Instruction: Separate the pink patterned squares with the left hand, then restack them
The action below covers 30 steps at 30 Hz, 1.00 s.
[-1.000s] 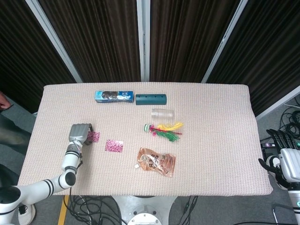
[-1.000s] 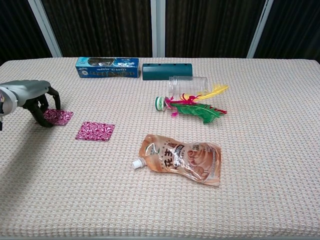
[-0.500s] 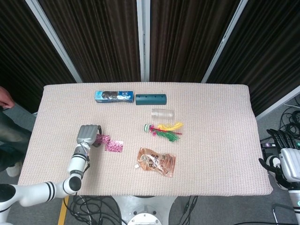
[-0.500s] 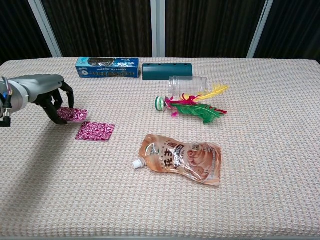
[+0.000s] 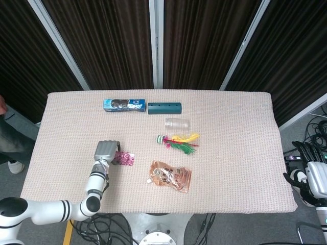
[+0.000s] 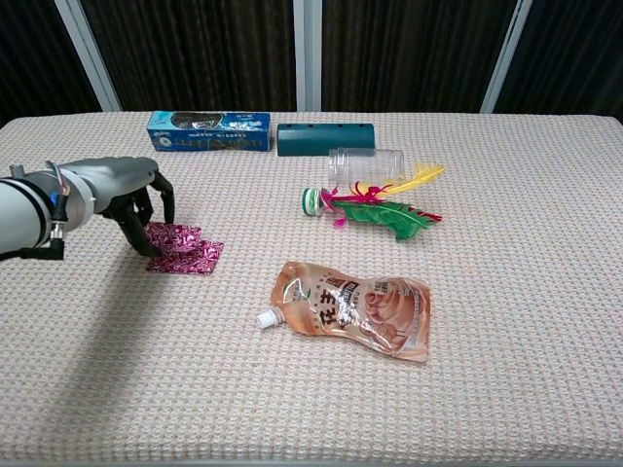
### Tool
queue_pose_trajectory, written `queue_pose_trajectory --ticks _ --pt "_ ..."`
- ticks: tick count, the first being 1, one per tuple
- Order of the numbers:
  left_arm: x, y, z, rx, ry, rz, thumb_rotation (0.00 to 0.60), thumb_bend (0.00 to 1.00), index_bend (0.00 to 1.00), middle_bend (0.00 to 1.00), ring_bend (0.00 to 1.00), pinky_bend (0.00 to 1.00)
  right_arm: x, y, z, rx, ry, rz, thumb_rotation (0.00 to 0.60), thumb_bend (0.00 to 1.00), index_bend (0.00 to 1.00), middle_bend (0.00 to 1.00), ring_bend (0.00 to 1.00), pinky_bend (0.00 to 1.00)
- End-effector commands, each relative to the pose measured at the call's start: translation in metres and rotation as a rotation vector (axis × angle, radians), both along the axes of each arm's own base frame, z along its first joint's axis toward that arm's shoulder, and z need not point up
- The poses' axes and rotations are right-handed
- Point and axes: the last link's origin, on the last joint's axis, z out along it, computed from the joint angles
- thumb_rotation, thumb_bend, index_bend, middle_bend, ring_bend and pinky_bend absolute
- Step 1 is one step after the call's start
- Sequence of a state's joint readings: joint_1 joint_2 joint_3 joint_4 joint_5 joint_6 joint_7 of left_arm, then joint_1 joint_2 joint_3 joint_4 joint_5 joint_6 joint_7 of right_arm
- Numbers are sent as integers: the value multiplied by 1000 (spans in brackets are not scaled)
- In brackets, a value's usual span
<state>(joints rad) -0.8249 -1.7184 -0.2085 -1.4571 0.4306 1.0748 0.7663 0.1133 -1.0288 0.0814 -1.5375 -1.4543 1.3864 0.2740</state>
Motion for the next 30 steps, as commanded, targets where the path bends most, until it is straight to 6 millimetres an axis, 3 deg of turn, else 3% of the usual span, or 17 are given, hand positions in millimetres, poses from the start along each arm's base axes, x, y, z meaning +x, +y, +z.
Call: queue_pose_trajectory --ticks 1,16,30 --pt "8 -2 -3 2 -9 5 600 256 516 880 915 985 -1 0 0 1 -2 -1 600 128 102 87 26 0" --pt "22 -7 -16 -22 -8 17 600 256 508 879 914 985 -4 0 -1 7 -4 -8 600 128 101 87 26 0" --pt "18 -6 -20 -32 14 37 600 256 482 879 914 985 -6 2 0 5 -6 -14 600 130 101 87 26 0"
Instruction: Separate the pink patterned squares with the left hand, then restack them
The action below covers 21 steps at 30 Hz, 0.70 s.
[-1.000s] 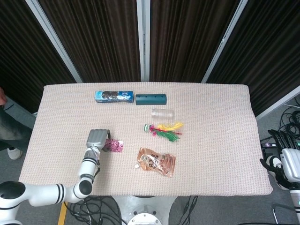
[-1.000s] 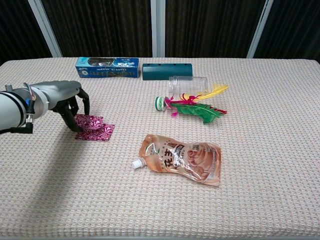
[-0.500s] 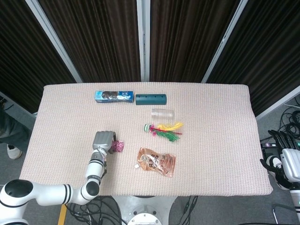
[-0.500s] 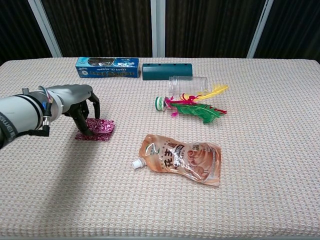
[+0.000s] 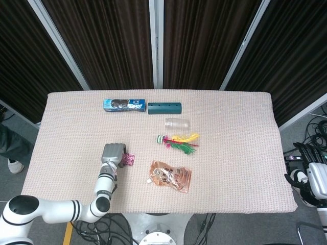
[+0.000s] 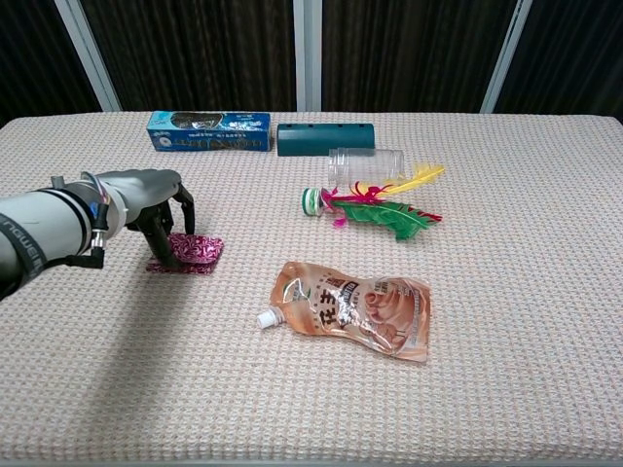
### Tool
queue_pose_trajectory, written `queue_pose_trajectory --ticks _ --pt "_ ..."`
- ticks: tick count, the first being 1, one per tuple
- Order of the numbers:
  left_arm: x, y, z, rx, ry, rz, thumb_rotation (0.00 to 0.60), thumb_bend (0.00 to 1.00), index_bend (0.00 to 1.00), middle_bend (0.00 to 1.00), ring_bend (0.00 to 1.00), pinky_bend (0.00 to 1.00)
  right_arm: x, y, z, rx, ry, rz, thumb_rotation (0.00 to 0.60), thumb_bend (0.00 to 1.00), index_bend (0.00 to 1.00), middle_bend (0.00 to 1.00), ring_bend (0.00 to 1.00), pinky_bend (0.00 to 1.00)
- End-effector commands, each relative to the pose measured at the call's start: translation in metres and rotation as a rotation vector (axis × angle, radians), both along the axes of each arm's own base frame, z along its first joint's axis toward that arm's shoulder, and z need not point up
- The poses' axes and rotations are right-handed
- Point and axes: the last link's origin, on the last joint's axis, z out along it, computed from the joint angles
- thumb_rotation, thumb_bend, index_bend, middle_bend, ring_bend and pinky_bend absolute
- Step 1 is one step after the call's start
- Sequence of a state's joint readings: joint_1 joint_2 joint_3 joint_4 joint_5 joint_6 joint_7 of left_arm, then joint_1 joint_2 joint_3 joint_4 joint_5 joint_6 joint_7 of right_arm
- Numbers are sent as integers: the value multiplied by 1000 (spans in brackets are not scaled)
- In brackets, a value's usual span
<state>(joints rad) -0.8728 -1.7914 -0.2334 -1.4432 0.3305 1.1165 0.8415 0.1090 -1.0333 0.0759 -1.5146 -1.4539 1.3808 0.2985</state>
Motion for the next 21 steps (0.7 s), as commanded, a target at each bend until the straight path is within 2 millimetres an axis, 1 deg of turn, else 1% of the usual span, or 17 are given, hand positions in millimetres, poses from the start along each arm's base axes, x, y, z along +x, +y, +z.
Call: queue_pose_trajectory --ticks 1,13,17,21 --pt "-1 -1 -1 -3 2 3 600 255 481 878 914 985 0 0 0 0 0 -2 600 130 101 87 26 0" --pt "-7 2 -1 -4 9 23 600 254 452 878 914 985 -1 0 -1 2 -2 -2 600 130 102 87 25 0" --pt "-7 1 -1 -8 1 25 600 249 394 878 914 985 0 0 -1 3 -2 -1 600 127 102 89 25 0" --pt "-6 1 -1 -7 -4 26 600 246 375 879 914 985 0 1 -1 2 -2 0 600 127 102 88 24 0"
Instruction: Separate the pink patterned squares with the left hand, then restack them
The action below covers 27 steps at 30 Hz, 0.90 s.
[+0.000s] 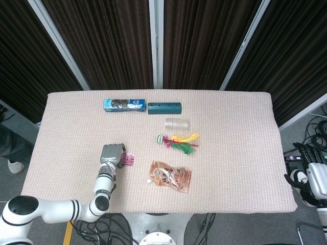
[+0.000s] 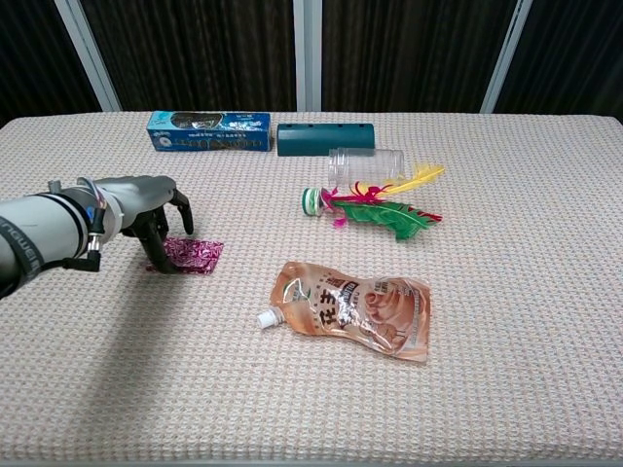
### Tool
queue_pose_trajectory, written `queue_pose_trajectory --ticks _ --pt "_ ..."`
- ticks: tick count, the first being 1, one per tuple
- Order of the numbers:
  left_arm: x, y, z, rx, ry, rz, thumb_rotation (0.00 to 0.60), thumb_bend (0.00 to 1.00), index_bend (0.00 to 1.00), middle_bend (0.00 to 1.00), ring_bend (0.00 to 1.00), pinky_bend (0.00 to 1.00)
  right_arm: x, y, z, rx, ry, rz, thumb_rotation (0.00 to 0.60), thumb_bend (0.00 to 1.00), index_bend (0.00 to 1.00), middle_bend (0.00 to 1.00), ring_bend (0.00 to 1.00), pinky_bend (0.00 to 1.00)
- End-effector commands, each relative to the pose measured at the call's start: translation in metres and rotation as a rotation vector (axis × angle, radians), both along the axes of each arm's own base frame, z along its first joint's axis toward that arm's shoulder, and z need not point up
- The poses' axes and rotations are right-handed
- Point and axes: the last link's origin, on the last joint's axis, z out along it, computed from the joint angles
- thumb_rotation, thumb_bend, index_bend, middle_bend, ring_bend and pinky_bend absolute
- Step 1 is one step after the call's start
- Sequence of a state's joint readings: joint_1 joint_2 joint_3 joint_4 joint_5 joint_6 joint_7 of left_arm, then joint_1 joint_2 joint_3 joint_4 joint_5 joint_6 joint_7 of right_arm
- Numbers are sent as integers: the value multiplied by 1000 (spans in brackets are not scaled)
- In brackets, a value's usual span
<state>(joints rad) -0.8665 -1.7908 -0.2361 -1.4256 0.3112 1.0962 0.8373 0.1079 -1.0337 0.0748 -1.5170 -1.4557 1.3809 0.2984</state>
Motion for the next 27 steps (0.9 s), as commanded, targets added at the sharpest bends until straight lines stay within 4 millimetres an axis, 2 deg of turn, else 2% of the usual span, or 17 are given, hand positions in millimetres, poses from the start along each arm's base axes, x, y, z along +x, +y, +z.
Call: queue_pose_trajectory --ticks 1,7,10,15,18,23,27 --pt "0 0 0 -1 -1 0 600 246 370 879 914 985 0 0 1 -2 1 -1 600 127 102 88 24 0" --pt "2 -1 1 -13 -5 -2 600 244 325 878 914 985 0 1 2 -8 0 -1 600 129 101 89 24 0" --pt "5 -1 9 4 -28 -16 600 244 298 878 913 985 0 0 2 -8 1 -1 600 129 102 89 23 0" --pt "-3 8 47 144 -62 -49 600 242 297 862 897 966 0 -2 4 -12 -6 -3 600 129 102 89 23 0" --pt "-19 16 78 238 -73 -54 600 242 297 829 863 940 0 -4 5 -14 -15 -2 600 129 101 89 21 0" --pt "-62 21 129 375 -45 -82 600 242 297 673 682 847 0 -7 3 7 -54 1 600 128 102 80 8 0" --pt "-100 9 160 436 10 -117 600 240 298 516 497 643 -2 -8 3 25 -96 2 600 126 101 68 0 0"
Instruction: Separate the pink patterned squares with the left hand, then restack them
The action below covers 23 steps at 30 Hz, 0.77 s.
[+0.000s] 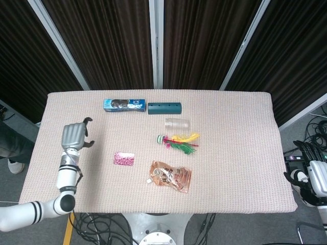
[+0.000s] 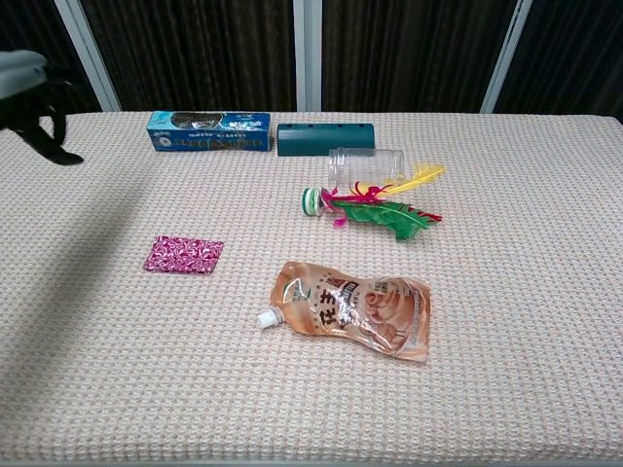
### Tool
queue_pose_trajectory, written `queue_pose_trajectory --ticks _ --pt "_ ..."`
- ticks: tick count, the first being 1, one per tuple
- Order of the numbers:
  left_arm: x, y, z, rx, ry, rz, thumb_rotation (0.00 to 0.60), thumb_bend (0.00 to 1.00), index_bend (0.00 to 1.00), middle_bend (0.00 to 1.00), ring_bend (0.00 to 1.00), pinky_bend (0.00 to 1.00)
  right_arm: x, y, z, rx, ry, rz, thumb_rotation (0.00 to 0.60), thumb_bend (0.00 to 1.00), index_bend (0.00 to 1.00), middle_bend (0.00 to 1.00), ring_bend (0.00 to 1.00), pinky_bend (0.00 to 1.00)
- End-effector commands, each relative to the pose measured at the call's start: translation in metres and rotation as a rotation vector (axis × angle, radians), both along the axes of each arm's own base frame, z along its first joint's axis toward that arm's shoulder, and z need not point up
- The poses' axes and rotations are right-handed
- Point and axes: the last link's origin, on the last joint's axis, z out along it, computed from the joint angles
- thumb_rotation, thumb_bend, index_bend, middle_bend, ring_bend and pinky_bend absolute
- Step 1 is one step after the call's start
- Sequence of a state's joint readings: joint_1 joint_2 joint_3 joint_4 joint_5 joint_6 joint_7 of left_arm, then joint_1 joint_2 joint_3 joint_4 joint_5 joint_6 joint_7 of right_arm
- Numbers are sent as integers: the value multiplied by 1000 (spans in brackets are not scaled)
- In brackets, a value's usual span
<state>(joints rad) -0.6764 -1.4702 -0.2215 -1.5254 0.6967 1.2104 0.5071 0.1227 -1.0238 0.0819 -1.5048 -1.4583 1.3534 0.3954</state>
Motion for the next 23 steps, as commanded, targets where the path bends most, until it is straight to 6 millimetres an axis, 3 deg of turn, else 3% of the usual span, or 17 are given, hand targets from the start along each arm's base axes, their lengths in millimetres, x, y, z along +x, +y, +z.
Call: queue_pose_trajectory --ticks 1,4,9,14,23 --pt "-48 -19 36 80 60 -8 600 238 298 483 462 601 -2 -2 1 17 -23 3 600 127 101 66 0 0" --pt "-70 -38 51 119 58 -5 600 232 297 410 392 514 -2 -2 2 17 -21 4 600 129 102 64 0 0" --pt "-94 -87 74 186 69 -17 600 223 297 345 316 373 1 2 3 12 -27 11 600 128 102 64 0 0" --pt "-94 -129 82 208 72 -40 600 217 297 305 266 306 5 8 1 -7 -19 13 600 129 102 64 0 0" --pt "-78 -166 83 227 41 -57 600 213 297 293 256 280 7 16 1 -60 26 12 600 128 110 65 0 0"
